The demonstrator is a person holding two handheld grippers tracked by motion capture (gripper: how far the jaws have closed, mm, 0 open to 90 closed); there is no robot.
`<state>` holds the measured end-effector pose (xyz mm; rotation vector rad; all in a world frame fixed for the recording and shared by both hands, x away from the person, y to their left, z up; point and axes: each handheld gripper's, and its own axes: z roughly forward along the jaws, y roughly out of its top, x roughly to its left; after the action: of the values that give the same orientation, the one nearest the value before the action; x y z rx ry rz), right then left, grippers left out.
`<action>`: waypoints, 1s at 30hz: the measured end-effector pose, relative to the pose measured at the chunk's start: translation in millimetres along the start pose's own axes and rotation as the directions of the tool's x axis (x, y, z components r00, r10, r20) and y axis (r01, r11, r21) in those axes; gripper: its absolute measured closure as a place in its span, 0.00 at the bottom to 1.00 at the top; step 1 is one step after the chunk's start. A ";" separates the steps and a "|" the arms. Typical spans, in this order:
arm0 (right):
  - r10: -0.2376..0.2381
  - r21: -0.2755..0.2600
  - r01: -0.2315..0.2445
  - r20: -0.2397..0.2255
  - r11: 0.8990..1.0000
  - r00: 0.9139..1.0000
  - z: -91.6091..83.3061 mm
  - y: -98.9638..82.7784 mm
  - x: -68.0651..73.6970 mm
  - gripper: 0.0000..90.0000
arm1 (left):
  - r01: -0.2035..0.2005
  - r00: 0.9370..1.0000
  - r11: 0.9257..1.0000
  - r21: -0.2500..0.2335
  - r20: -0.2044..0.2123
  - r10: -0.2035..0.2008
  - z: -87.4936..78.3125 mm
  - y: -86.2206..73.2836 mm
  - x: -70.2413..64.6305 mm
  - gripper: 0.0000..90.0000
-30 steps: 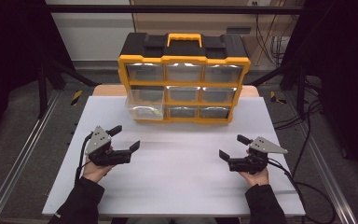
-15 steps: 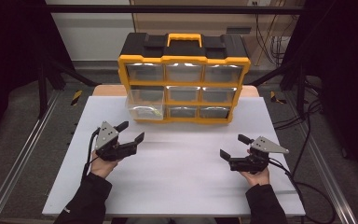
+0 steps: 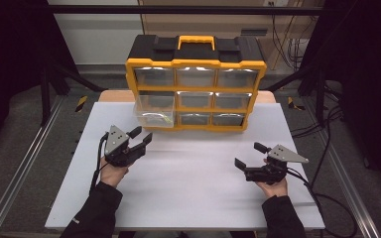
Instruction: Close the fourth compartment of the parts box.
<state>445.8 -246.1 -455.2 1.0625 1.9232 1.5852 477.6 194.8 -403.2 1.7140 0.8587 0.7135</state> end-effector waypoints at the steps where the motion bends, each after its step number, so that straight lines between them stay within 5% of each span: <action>1: 0.000 0.001 0.000 0.000 1.000 1.000 -0.1 0.0 -0.1 0.02 | 0.001 1.000 1.000 -0.001 -0.002 -0.001 0.7 0.2 -0.2 0.61; 17: -0.002 0.003 0.002 0.006 1.000 1.000 -0.6 -0.1 -0.3 0.02 | 0.003 1.000 1.000 0.007 -0.009 -0.003 14.2 5.1 -5.1 0.92; 30: 0.004 -0.005 -0.004 0.010 1.000 1.000 -2.5 -0.7 -2.3 0.02 | 0.023 1.000 1.000 0.007 -0.016 -0.023 23.8 7.0 -2.4 1.00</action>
<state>445.2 -249.5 -455.5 1.0708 1.9113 1.5827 496.7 178.8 -403.2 1.7047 0.8918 0.7108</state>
